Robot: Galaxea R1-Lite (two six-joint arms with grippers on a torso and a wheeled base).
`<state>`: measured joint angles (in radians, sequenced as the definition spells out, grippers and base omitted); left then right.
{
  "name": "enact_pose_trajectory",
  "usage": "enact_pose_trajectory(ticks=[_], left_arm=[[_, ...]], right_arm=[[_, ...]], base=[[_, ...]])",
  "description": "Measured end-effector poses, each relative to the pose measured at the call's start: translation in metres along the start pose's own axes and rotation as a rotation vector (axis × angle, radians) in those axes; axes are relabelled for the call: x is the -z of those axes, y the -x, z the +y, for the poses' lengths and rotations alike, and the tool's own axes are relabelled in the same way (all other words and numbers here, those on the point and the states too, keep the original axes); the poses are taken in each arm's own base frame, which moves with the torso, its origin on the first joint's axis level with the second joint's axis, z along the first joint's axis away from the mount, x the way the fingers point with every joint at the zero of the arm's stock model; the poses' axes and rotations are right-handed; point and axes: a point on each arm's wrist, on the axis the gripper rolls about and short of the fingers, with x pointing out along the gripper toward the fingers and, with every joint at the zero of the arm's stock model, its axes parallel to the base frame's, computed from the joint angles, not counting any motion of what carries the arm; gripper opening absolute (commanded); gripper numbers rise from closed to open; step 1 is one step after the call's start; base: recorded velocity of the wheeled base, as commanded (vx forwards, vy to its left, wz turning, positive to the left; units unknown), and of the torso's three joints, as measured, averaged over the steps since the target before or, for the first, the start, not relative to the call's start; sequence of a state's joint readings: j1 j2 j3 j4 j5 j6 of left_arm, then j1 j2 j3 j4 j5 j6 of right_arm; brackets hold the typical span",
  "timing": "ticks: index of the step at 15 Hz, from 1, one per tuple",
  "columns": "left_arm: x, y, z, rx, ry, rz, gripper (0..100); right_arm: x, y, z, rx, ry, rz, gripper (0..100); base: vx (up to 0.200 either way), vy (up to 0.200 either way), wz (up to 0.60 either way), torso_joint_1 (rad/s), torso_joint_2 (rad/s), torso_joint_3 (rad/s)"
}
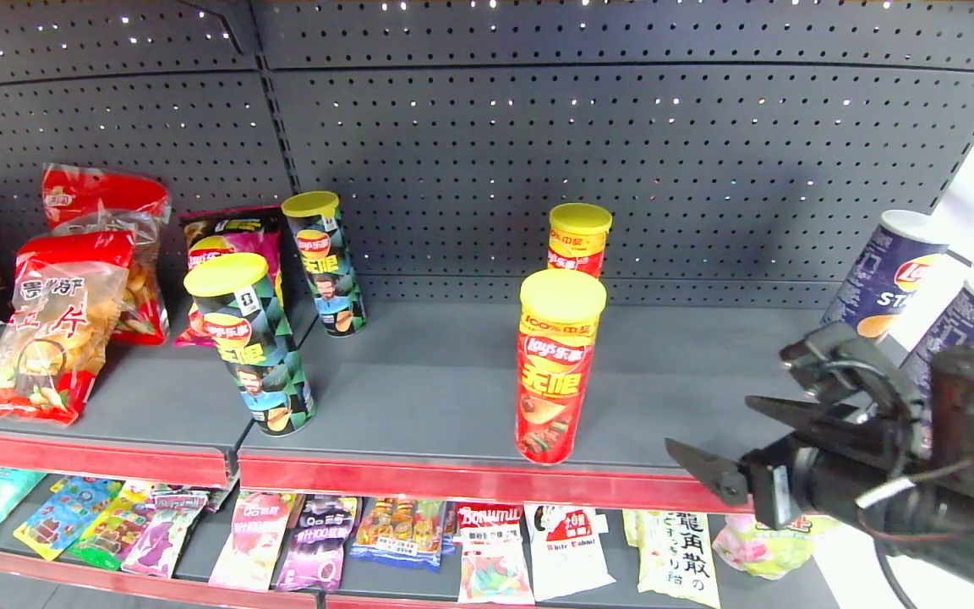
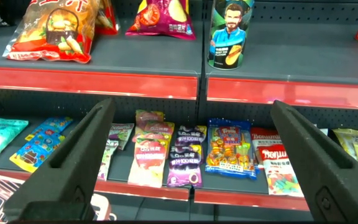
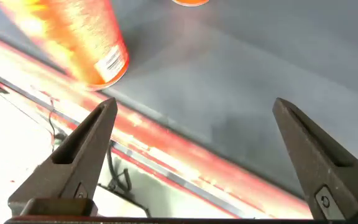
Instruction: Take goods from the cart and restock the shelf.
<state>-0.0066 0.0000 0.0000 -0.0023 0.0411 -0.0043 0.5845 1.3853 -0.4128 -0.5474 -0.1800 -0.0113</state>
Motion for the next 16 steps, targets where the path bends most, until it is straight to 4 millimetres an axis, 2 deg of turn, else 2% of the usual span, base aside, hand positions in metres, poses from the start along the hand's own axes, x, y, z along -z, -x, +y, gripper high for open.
enact_pose_trajectory(ticks=[3, 5, 7, 10, 13, 16], left_arm=[[0.0, 0.0, 0.0, 0.0, 0.0, 0.0, 100], [0.0, 0.0, 0.0, -0.001, 0.0, 0.0, 100], [0.0, 0.0, 0.0, -0.001, 0.0, 0.0, 100], [0.0, 0.0, 0.0, 0.0, 0.0, 0.0, 100], [0.0, 0.0, 0.0, 0.0, 0.0, 0.0, 100], [0.0, 0.0, 0.0, -0.001, 0.0, 0.0, 100]], right_arm=[[0.02, 0.052, -0.017, 0.02, 0.025, -0.095, 100], [0.039, 0.078, -0.036, 0.097, 0.005, -0.123, 100], [0.061, 0.105, -0.045, 0.197, -0.034, -0.148, 100], [0.096, 0.136, -0.037, 0.294, -0.064, -0.172, 100], [0.133, 0.155, -0.021, 0.31, -0.076, -0.186, 100], [0.147, 0.167, -0.013, 0.31, -0.161, -0.319, 100]], base=[[0.0, 0.0, 0.0, 0.0, 0.0, 0.0], [0.0, 0.0, 0.0, 0.0, 0.0, 0.0], [0.0, 0.0, 0.0, 0.0, 0.0, 0.0], [0.0, 0.0, 0.0, 0.0, 0.0, 0.0], [0.0, 0.0, 0.0, 0.0, 0.0, 0.0], [0.0, 0.0, 0.0, 0.0, 0.0, 0.0]])
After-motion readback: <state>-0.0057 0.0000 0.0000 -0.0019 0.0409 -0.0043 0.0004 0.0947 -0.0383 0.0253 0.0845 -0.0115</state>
